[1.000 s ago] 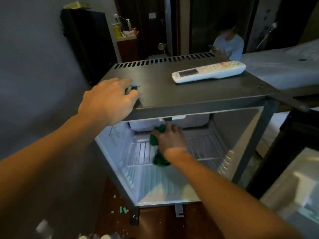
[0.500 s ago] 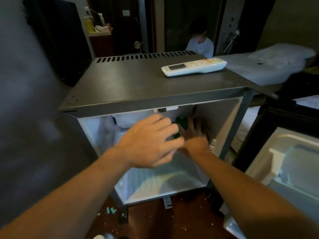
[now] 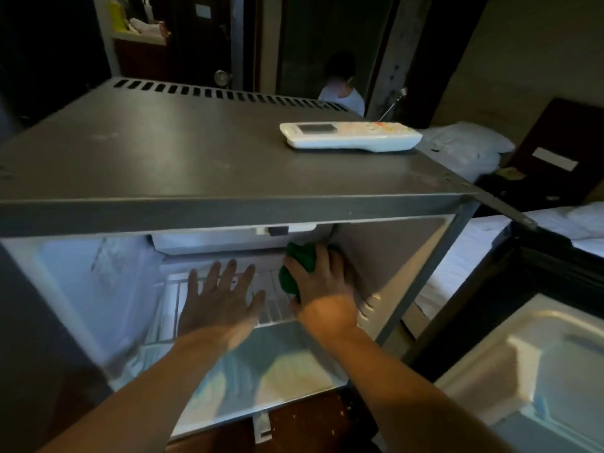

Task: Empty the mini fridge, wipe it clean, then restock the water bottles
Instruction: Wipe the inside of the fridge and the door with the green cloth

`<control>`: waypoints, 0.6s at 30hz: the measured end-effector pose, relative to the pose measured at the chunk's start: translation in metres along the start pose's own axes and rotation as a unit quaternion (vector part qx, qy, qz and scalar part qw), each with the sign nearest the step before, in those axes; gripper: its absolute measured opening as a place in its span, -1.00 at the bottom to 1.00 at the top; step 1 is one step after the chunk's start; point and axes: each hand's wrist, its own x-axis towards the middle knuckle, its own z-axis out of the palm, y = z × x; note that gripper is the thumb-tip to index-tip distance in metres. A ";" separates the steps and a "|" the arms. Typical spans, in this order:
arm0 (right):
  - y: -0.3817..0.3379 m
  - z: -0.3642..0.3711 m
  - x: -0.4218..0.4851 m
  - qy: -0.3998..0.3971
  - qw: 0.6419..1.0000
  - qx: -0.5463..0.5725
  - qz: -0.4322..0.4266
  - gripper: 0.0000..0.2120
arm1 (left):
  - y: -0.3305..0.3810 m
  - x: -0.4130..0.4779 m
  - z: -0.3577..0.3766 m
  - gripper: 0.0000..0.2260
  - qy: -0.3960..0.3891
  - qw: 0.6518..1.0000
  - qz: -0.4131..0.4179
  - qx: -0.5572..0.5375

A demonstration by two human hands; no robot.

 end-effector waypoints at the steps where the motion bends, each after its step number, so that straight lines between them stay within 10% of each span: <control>1: -0.006 -0.006 0.003 -0.022 0.999 -0.009 -0.025 -0.37 | -0.002 0.000 0.000 -0.44 0.003 1.000 0.004 -0.005; 6: 0.002 -0.050 0.034 -0.060 0.910 -0.246 -0.329 -0.69 | -0.006 0.000 0.001 -0.40 0.012 0.999 0.022 -0.029; 13: 0.038 -0.100 0.062 0.035 0.904 -0.376 -0.201 -0.56 | -0.006 0.000 0.000 -0.43 0.027 0.998 0.022 -0.045; 18: 0.038 -0.036 0.028 -0.036 0.948 -0.263 -0.175 -0.79 | -0.006 -0.001 0.003 -0.39 0.047 0.998 0.029 -0.029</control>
